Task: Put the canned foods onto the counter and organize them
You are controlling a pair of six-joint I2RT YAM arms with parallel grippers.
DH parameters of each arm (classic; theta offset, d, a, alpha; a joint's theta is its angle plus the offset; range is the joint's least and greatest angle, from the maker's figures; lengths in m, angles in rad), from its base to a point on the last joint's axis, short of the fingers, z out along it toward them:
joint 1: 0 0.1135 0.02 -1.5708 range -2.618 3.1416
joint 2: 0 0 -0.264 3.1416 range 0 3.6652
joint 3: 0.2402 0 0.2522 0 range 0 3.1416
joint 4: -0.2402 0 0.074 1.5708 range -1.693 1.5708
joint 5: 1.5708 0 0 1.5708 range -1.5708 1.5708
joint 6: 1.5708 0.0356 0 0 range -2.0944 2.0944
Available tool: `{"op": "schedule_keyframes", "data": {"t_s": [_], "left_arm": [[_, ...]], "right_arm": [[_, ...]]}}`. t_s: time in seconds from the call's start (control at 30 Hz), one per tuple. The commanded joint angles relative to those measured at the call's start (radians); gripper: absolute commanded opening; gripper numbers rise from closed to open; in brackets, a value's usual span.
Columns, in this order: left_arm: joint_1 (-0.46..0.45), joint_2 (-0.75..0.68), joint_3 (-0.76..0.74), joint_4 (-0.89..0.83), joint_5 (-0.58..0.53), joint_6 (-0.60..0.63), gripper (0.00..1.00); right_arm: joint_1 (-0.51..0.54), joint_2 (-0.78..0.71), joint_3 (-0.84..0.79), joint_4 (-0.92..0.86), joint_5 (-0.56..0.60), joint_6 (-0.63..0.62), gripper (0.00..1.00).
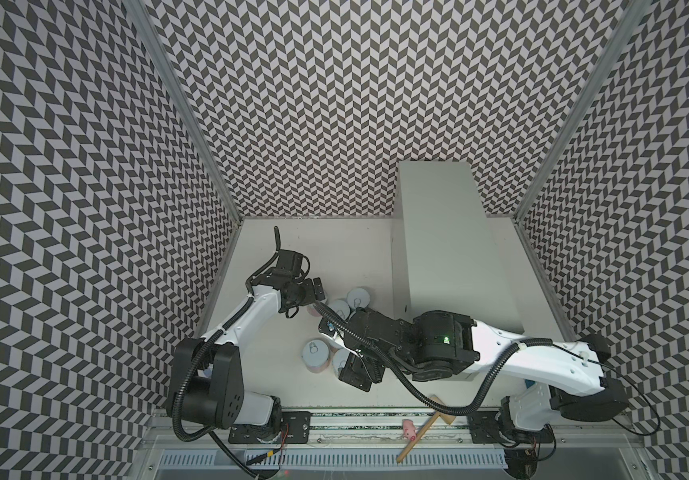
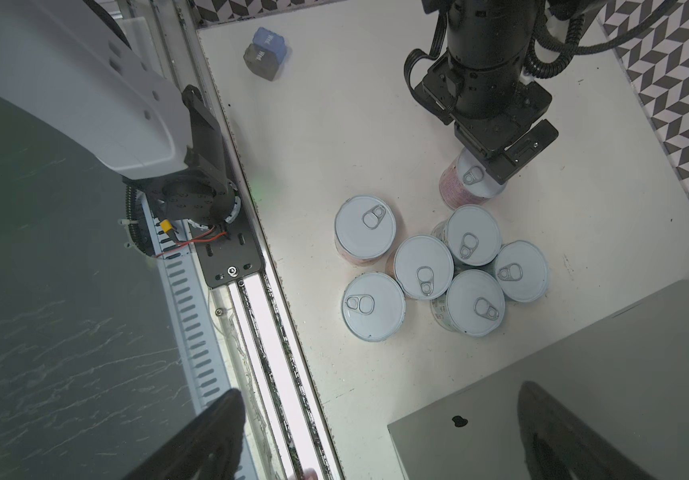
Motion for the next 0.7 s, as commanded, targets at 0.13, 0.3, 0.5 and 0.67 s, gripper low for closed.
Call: {"op": "schedule_keyframes", "data": {"t_s": [0.13,0.3,0.5,0.67], "left_arm": [[-0.024,0.051,0.045,0.000,-0.029,-0.039,0.98],[-0.078,0.059,0.089,-0.007,-0.067,-0.058,0.98],[-0.111,0.129,0.142,-0.055,-0.138,-0.068,0.99],[-0.121,0.179,0.165,-0.094,-0.213,-0.067,0.99]], "right_arm": [[0.003,-0.043,-0.101,0.171,-0.041,-0.043,0.99],[-0.001,-0.050,-0.165,0.241,-0.064,-0.050,0.99],[-0.006,-0.068,-0.223,0.305,-0.106,-0.033,0.99],[-0.007,-0.094,-0.256,0.325,-0.102,-0.024,0.99]]}}
